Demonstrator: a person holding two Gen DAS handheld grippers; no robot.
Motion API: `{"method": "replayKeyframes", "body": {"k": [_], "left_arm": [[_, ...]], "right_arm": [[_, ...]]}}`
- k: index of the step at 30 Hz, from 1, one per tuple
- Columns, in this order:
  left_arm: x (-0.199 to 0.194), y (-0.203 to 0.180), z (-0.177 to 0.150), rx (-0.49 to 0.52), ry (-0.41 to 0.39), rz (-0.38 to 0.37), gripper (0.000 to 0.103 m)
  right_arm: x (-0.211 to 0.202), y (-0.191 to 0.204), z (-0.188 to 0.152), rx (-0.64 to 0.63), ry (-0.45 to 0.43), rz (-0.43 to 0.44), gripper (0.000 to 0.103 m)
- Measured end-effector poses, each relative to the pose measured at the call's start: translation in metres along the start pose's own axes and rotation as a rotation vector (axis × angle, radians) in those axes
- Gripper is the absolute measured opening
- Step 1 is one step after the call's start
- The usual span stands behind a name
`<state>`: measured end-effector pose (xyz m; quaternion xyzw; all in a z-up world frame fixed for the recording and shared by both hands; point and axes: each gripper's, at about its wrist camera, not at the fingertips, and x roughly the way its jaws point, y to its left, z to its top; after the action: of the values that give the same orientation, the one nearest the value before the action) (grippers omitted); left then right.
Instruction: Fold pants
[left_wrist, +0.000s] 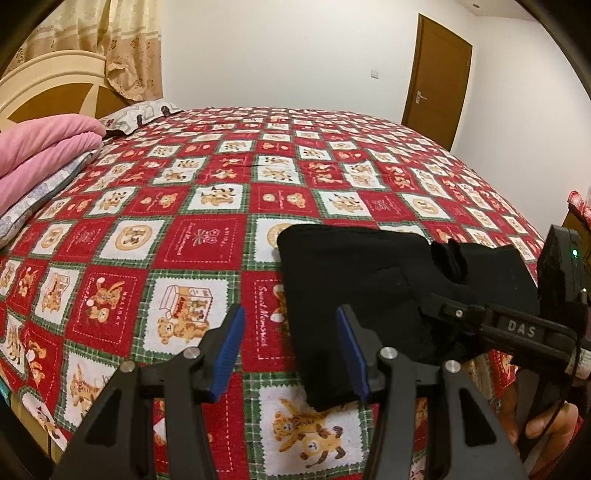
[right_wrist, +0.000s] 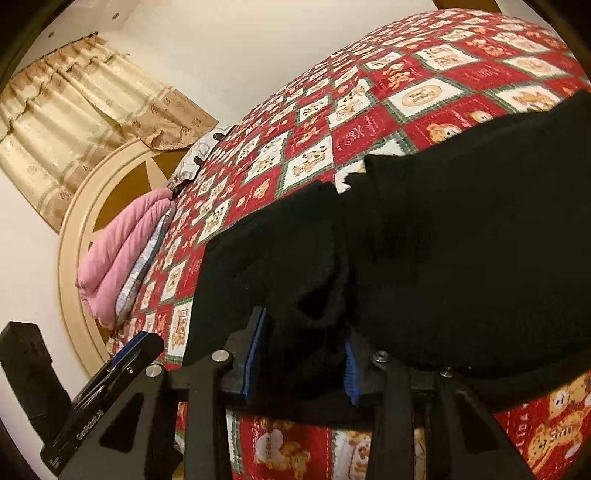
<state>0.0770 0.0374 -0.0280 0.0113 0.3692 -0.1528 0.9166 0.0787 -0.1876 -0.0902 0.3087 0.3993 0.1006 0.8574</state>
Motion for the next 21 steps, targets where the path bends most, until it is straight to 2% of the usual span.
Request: {"method": "replayKeyframes", "body": {"k": [3, 5, 9, 12, 18, 21], "left_arm": [[-0.001, 0.0, 0.0, 0.001, -0.004, 0.003, 0.054], [-0.002, 0.0, -0.001, 0.003, -0.006, 0.003, 0.054], [-0.002, 0.001, 0.0, 0.001, -0.008, 0.006, 0.054], [-0.002, 0.002, 0.0, -0.004, -0.008, 0.009, 0.054], [-0.002, 0.004, 0.0, -0.004, -0.007, 0.008, 0.054], [-0.002, 0.004, 0.0, -0.004, -0.008, 0.011, 0.056]], "right_arm": [[0.0, 0.003, -0.001, -0.024, -0.003, -0.011, 0.038], [0.0, 0.007, -0.003, -0.07, -0.008, -0.038, 0.031], [-0.003, 0.016, -0.005, -0.136, -0.016, -0.062, 0.024], [-0.005, 0.024, -0.007, -0.186, -0.033, -0.086, 0.024], [-0.005, 0.015, -0.008, -0.156, -0.03, -0.066, 0.024], [-0.003, 0.021, -0.006, -0.142, -0.003, -0.06, 0.03]]}}
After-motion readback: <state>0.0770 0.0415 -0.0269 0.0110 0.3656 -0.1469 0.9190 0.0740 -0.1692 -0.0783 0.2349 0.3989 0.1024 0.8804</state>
